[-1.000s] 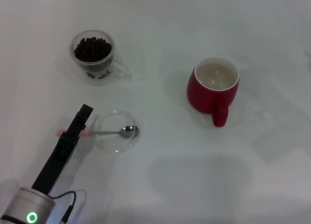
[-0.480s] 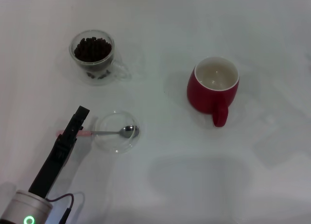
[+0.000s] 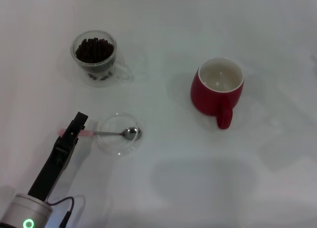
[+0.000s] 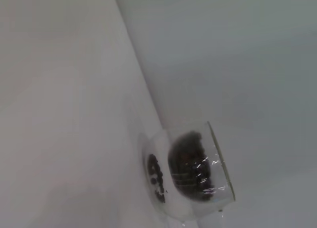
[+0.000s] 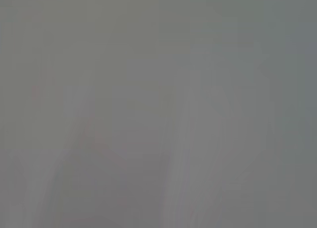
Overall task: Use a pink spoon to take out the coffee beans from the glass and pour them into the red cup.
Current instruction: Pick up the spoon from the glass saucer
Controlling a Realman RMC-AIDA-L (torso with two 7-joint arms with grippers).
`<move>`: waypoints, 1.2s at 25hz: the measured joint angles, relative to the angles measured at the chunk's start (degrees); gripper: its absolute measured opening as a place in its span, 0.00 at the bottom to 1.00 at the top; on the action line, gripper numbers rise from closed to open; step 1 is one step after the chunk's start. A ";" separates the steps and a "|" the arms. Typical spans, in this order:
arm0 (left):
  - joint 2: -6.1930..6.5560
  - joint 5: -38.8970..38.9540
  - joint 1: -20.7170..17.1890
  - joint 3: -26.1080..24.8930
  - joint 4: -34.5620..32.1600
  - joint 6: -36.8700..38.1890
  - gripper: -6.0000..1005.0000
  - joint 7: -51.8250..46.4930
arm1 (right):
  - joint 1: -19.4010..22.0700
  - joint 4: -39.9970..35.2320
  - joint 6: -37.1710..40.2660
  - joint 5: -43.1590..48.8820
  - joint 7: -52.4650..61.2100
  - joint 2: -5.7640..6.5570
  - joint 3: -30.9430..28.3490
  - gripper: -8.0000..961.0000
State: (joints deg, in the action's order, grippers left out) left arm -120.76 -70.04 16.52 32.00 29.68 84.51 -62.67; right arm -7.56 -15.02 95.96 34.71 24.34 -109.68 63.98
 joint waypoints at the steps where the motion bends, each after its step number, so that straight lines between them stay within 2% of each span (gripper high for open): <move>1: 0.00 0.01 0.00 -0.01 -0.10 -0.21 0.69 -0.33 | 0.00 0.00 -0.04 0.00 -0.02 -0.06 0.00 0.36; 10: 0.18 0.39 0.43 -0.10 -0.16 -0.82 0.31 -1.79 | -0.29 -0.02 -0.17 -0.22 -2.81 -1.01 0.00 0.36; 18: 0.24 0.50 0.44 -0.19 -0.24 -2.15 0.19 -1.54 | -0.50 -0.25 -0.17 -0.34 -3.10 -1.25 0.00 0.36; 30: 0.16 0.00 -0.01 0.10 -0.42 -1.65 0.20 4.16 | -0.25 -0.41 -0.18 -0.30 -3.09 -1.00 -0.09 0.36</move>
State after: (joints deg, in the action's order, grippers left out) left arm -120.60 -70.04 16.51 32.10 29.27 82.86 -58.50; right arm -7.80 -15.43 95.78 34.41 21.25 -110.68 63.89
